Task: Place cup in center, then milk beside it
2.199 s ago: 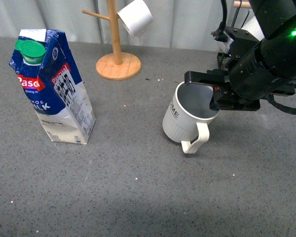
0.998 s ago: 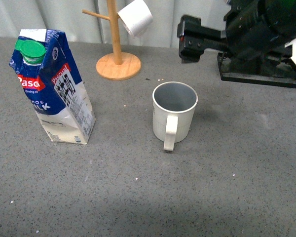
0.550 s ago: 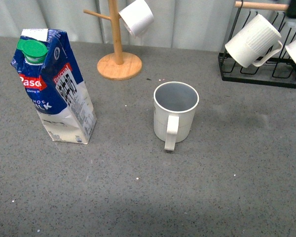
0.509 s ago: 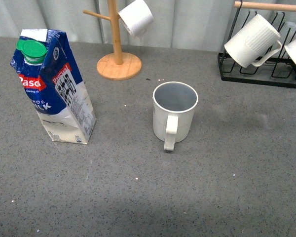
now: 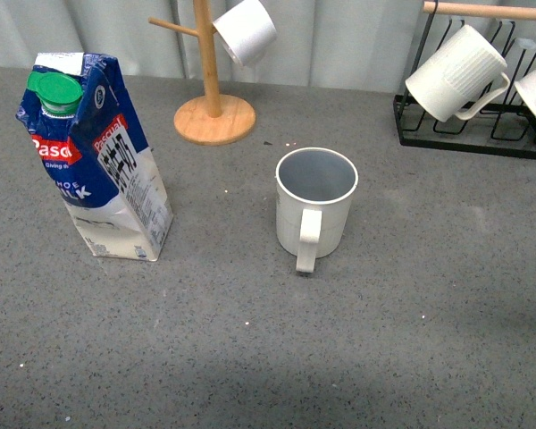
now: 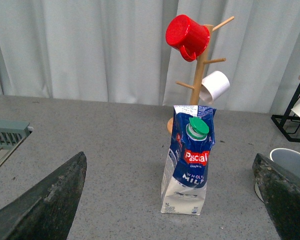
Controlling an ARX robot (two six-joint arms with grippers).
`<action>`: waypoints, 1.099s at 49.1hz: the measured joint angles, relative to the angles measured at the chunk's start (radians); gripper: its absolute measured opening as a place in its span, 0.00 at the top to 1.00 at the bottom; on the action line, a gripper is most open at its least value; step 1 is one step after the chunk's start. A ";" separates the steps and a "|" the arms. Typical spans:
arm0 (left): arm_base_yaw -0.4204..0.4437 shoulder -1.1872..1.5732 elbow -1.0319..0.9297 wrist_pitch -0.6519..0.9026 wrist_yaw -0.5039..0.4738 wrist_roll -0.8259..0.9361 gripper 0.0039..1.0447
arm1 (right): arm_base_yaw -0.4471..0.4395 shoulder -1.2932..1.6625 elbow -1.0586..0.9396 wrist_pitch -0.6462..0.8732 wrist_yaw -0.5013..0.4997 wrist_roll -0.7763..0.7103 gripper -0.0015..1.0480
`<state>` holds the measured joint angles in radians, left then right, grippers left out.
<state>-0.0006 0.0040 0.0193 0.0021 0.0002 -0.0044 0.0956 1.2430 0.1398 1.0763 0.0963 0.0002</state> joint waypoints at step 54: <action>0.000 0.000 0.000 0.000 0.000 0.000 0.06 | -0.093 -0.803 -0.135 -0.638 -0.095 0.000 0.99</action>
<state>-0.0006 0.0040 0.0193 0.0021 0.0002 -0.0044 0.0025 0.4400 0.0048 0.4381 0.0017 0.0006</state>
